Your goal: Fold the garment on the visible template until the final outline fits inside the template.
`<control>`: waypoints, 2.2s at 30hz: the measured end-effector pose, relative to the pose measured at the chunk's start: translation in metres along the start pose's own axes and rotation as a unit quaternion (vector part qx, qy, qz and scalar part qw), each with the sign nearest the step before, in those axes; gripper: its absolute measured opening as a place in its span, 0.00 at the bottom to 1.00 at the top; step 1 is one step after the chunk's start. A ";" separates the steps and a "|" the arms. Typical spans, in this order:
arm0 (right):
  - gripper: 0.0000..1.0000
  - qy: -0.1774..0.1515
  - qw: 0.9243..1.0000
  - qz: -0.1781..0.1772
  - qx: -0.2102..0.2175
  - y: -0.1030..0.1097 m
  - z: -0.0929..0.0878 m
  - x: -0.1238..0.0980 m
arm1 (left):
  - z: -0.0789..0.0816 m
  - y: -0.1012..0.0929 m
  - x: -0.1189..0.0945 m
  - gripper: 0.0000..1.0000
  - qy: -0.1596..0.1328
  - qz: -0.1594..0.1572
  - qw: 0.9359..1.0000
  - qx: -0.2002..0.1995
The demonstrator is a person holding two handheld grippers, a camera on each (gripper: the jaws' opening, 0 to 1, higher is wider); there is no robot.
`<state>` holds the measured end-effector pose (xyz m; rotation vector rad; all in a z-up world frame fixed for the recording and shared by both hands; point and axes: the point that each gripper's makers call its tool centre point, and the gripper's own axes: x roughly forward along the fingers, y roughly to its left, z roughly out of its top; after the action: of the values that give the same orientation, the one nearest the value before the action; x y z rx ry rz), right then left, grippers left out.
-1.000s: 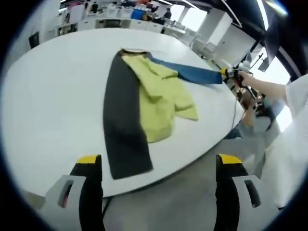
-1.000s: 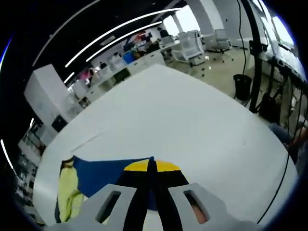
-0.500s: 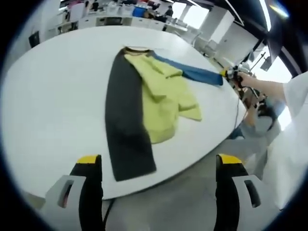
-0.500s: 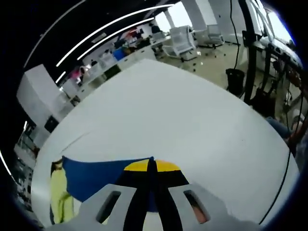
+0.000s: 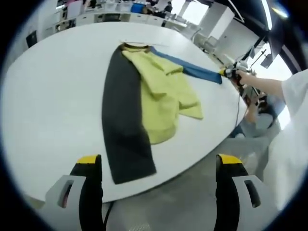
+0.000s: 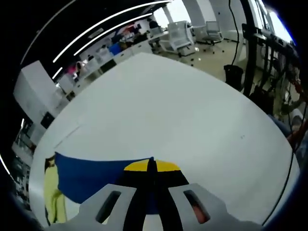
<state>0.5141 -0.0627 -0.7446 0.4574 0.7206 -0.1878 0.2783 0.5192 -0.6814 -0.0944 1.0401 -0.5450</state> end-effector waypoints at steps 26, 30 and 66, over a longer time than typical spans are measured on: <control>0.03 0.005 1.000 -0.003 -0.006 -0.008 -0.001 0.012 | 0.001 0.003 0.004 0.95 0.012 0.006 1.000 0.004; 0.03 0.008 1.000 -0.007 -0.014 -0.009 -0.003 0.011 | 0.001 0.002 0.005 0.95 0.012 0.005 1.000 0.004; 0.15 -0.009 0.995 0.034 -0.091 0.038 -0.009 -0.028 | 0.006 -0.003 -0.002 0.95 -0.005 -0.007 1.000 0.018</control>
<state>0.5008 -0.0247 -0.7188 0.3063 0.6971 -0.0613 0.2814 0.5162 -0.6753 -0.0729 1.0207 -0.5760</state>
